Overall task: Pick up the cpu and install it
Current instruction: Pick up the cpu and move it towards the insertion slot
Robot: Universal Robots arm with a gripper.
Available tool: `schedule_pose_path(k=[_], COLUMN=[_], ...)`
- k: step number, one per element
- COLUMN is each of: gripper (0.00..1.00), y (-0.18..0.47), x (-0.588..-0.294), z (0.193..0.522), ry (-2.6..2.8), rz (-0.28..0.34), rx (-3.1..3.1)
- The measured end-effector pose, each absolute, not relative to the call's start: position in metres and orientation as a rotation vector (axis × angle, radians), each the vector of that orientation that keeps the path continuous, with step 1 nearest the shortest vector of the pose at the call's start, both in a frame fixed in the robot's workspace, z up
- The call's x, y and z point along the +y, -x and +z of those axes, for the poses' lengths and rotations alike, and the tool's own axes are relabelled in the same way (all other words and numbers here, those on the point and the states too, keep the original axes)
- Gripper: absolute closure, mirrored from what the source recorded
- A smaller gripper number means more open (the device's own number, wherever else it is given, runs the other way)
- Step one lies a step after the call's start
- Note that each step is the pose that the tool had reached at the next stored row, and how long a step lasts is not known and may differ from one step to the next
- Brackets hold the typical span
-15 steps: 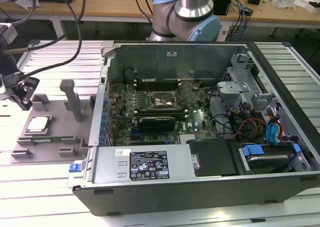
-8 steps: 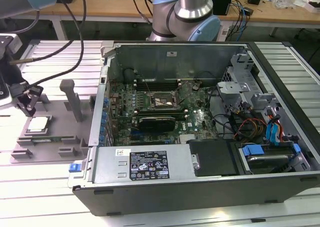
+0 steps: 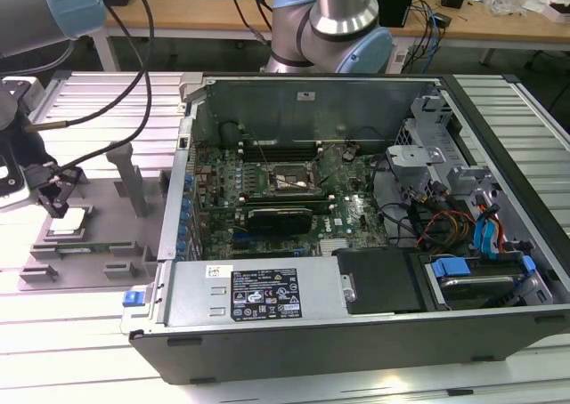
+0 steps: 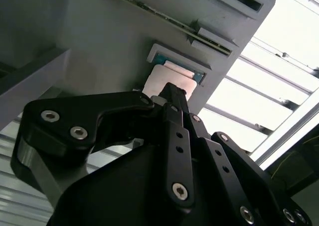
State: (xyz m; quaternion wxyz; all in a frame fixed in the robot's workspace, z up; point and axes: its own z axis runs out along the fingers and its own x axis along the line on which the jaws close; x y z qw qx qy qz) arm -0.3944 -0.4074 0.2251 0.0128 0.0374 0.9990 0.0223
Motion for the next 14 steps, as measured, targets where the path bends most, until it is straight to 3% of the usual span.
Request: schedule_pose_path(k=[8,9,11,12,14], gripper=[0.89,0.77,0.64,0.52,0.46], y=[0.3944,0.3944,0.3944,0.3944,0.3944], x=[-0.4074,-0.4074,-0.4074,-0.4074,-0.4074], z=[0.2226,0.2225,0.2225,0.2225,0.2225], ry=[-0.117,-0.116,-0.116,-0.117,-0.117], rz=[0.07,0.07,0.07,0.07,0.069], rx=[3.113,3.113,3.113,3.113,3.113])
